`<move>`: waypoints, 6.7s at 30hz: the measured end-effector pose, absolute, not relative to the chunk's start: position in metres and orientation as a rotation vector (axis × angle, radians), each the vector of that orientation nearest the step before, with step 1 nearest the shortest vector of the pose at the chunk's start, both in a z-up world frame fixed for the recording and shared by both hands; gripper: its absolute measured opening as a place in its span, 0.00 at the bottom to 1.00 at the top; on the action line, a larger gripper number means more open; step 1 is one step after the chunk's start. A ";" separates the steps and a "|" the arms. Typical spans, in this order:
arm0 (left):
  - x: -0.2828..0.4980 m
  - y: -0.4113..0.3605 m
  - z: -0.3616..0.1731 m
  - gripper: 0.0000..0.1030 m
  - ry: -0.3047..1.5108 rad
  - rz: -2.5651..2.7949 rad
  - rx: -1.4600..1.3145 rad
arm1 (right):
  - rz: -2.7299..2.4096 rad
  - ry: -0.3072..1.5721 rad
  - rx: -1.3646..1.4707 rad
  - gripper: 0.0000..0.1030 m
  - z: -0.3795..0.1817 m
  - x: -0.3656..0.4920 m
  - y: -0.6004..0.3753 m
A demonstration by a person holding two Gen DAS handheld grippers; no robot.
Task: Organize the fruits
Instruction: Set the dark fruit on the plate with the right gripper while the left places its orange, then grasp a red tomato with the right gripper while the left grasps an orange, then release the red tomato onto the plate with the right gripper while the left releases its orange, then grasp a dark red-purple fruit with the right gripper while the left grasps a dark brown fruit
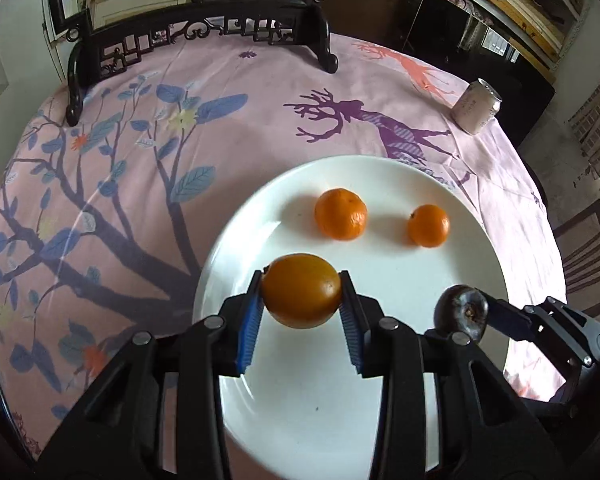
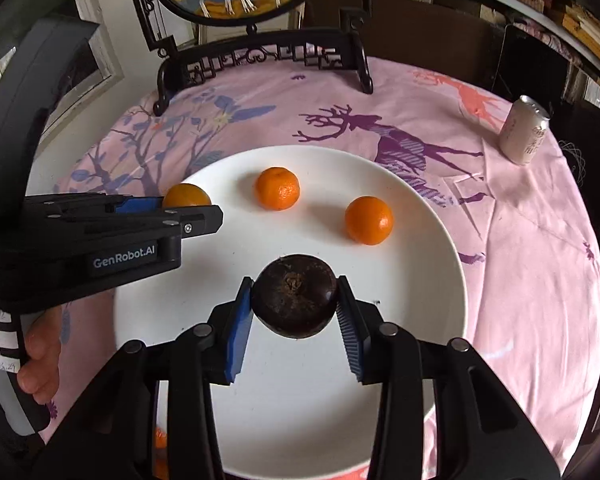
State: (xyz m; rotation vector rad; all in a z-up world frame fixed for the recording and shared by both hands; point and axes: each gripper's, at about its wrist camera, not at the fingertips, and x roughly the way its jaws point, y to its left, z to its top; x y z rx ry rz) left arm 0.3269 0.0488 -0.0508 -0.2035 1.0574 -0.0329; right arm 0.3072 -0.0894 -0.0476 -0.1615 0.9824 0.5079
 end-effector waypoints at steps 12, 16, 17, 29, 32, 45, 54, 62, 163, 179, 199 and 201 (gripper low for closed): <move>0.336 0.051 -0.031 0.77 0.987 -0.045 -0.160 | 0.444 0.956 -0.225 0.63 -0.051 0.330 -0.081; 0.294 0.055 -0.006 0.84 0.935 -0.069 -0.155 | 0.419 0.940 -0.219 0.64 -0.032 0.297 -0.099; 0.280 0.055 -0.001 0.86 0.923 -0.068 -0.140 | 0.415 0.940 -0.212 0.64 -0.029 0.285 -0.103; 0.085 0.049 -0.034 0.90 0.851 -0.063 -0.146 | 0.329 0.885 -0.065 0.68 -0.042 0.101 -0.142; 0.070 0.046 -0.044 0.90 0.875 -0.070 -0.139 | 0.308 0.887 -0.050 0.68 -0.042 0.085 -0.145; 0.047 0.032 -0.050 0.90 0.877 -0.084 -0.093 | 0.312 0.907 -0.058 0.68 -0.057 0.053 -0.153; 0.052 0.032 -0.070 0.90 0.939 -0.096 -0.095 | 0.363 0.933 -0.024 0.55 -0.083 0.057 -0.153; 0.052 0.034 -0.070 0.90 0.946 -0.104 -0.102 | 0.313 0.948 -0.051 0.37 -0.099 0.077 -0.156; 0.070 0.031 -0.038 0.86 0.852 -0.034 -0.090 | 0.268 0.837 -0.039 0.70 -0.037 0.067 -0.149; 0.058 0.053 -0.051 0.88 0.866 0.006 -0.047 | 0.411 0.867 -0.028 0.85 -0.062 0.042 -0.133; 0.090 0.064 -0.080 0.88 0.936 -0.008 -0.081 | 0.362 0.941 -0.060 0.40 -0.094 0.084 -0.112; 0.099 0.059 -0.086 0.88 0.952 -0.008 -0.073 | 0.355 0.940 -0.049 0.40 -0.089 0.075 -0.123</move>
